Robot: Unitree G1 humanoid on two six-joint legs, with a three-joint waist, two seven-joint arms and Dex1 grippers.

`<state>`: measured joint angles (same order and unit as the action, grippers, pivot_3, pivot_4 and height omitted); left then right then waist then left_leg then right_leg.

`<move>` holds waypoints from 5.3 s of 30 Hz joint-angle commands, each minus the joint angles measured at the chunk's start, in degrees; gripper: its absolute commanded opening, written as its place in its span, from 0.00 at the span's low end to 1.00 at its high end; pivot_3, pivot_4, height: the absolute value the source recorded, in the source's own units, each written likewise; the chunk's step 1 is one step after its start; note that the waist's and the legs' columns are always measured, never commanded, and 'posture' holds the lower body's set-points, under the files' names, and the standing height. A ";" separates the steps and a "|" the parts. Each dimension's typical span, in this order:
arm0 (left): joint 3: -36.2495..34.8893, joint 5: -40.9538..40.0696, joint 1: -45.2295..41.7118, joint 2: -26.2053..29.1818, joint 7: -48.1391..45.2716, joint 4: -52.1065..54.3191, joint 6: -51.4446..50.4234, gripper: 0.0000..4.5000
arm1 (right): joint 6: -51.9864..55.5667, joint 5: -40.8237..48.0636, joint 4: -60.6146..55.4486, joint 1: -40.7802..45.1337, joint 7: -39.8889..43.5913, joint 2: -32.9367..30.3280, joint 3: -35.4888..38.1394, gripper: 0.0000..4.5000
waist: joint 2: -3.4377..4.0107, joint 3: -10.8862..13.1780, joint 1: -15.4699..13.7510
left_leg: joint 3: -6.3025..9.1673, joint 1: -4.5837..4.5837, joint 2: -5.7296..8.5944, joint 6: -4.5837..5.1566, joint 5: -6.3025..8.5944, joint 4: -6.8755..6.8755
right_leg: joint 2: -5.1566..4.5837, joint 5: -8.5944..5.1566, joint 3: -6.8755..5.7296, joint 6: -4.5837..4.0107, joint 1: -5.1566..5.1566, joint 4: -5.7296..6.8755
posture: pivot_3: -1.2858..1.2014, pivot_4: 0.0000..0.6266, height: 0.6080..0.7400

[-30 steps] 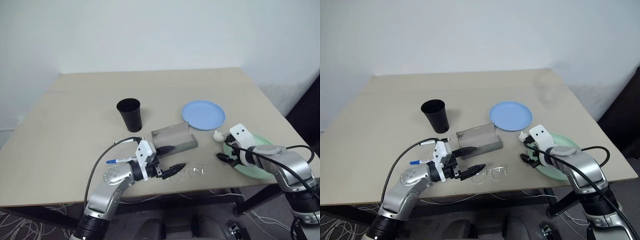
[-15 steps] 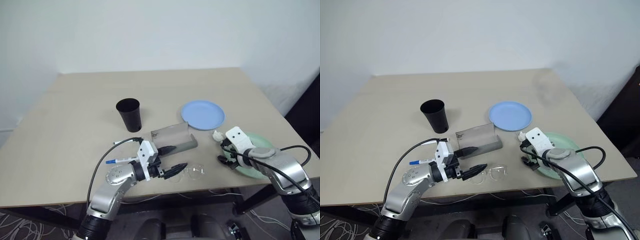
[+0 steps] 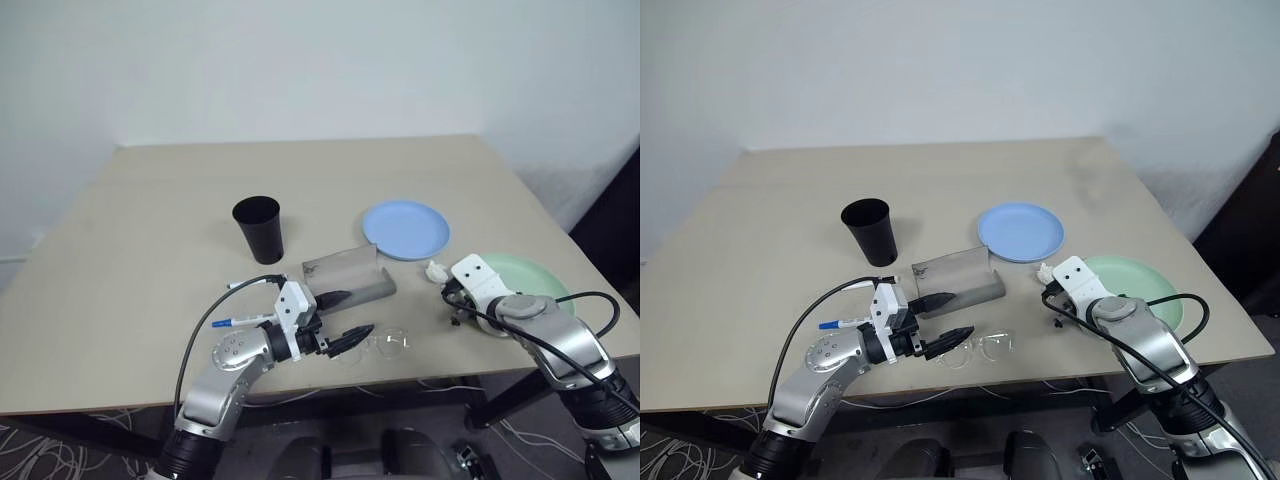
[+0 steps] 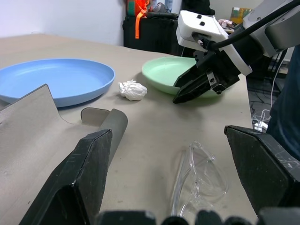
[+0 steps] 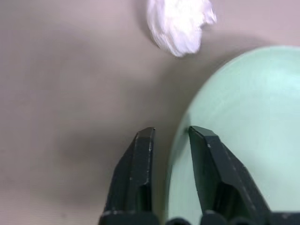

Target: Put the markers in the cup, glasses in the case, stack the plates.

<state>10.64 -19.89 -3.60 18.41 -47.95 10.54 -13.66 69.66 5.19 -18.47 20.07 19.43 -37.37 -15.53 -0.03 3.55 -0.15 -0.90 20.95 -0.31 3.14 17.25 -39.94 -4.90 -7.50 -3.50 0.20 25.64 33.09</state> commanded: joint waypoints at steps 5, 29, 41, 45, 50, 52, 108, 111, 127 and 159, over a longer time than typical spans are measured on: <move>0.04 0.43 -1.53 -0.01 0.12 0.32 1.71 0.91 | -3.15 -3.60 2.41 0.53 -2.15 -0.14 0.58 0.00 | -0.08 0.00 0.18 | -0.20 -0.06 -0.26 -0.19 0.11 -0.02 | -0.05 0.00 -0.29 0.00 -0.09 -0.26 | 0.52 0.00 0.85; -1.59 1.25 -4.70 0.77 0.65 -2.09 2.45 0.91 | -63.39 -9.38 39.20 22.12 12.65 7.53 -2.10 0.00 | 0.03 0.05 0.19 | -0.22 -0.02 -0.17 0.07 0.12 0.01 | 0.14 0.05 -0.27 0.01 -0.08 -0.13 | 0.52 0.00 0.85; -2.17 1.18 -3.97 1.36 2.08 -1.00 2.81 0.91 | -80.79 -10.62 67.65 33.96 22.17 15.02 -1.58 0.16 | 0.07 0.03 0.23 | -0.22 -0.05 0.30 0.21 0.20 0.02 | 0.11 0.19 0.17 -0.01 -0.08 -0.01 | 0.52 0.00 0.85; -2.05 1.11 -3.55 1.44 2.52 -0.47 2.78 0.91 | -82.98 -10.86 70.52 35.13 22.59 15.61 -0.54 0.47 | 0.08 0.03 0.23 | -0.15 -0.18 0.42 0.22 0.21 0.02 | 0.11 0.19 0.37 -0.01 -0.08 0.15 | 0.52 0.00 0.85; -1.89 1.11 -3.51 1.35 2.83 -0.42 2.86 0.91 | -84.02 -10.55 68.10 34.14 23.57 14.66 0.67 0.69 | 0.07 0.03 0.28 | -0.25 -0.38 0.53 0.23 0.21 0.00 | 0.10 0.18 0.71 0.00 -0.06 0.49 | 0.52 0.00 0.85; -1.91 1.11 -3.54 1.32 2.93 -0.49 2.93 0.91 | -83.16 -10.01 66.71 33.64 24.50 14.17 1.42 0.69 | 0.07 0.03 0.28 | -0.27 -0.42 0.53 0.22 0.20 -0.03 | 0.11 0.18 0.78 0.00 -0.05 0.58 | 0.52 0.00 0.85; -1.05 2.30 -4.92 0.97 2.67 -3.04 4.62 0.91 | -37.02 -0.79 39.50 21.09 33.94 5.47 6.77 0.04 | 0.08 0.01 0.23 | -0.33 -0.35 0.63 0.26 0.19 -0.27 | 0.19 0.18 1.07 0.02 -0.03 0.64 | 0.52 0.00 0.85; -1.17 2.27 -5.09 1.09 2.45 -3.30 4.72 0.91 | -39.42 -0.45 40.85 23.95 32.91 6.53 8.09 0.04 | 0.08 0.01 0.23 | -0.32 -0.37 0.61 0.26 0.19 -0.27 | 0.21 0.18 1.06 0.02 -0.04 0.65 | 0.52 0.00 0.85; -1.94 2.41 -3.87 1.73 3.31 -1.75 4.29 0.91 | -58.89 -4.74 76.03 41.06 22.33 14.88 9.73 0.63 | 0.10 0.00 0.33 | -0.30 -0.31 0.65 0.29 0.17 -0.24 | 0.23 0.20 1.16 0.03 -0.03 0.62 | 0.52 0.00 0.85; 9.82 3.11 -24.98 15.37 -21.98 -6.77 -9.11 0.91 | -73.19 -2.86 53.17 15.72 39.30 7.59 10.85 0.99 | 0.06 0.01 2.24 | -0.34 -0.50 0.59 0.30 0.15 -0.27 | 1.10 0.15 2.36 0.10 -0.15 0.67 | 0.52 0.00 0.85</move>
<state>19.30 -18.17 -26.10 33.26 -67.55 4.40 -23.09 -2.24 1.26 36.55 34.96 59.60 -30.08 -5.75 0.04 3.56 2.09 -1.24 20.45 0.31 3.45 17.40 -40.21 -3.73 -7.34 -1.02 0.30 25.49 33.76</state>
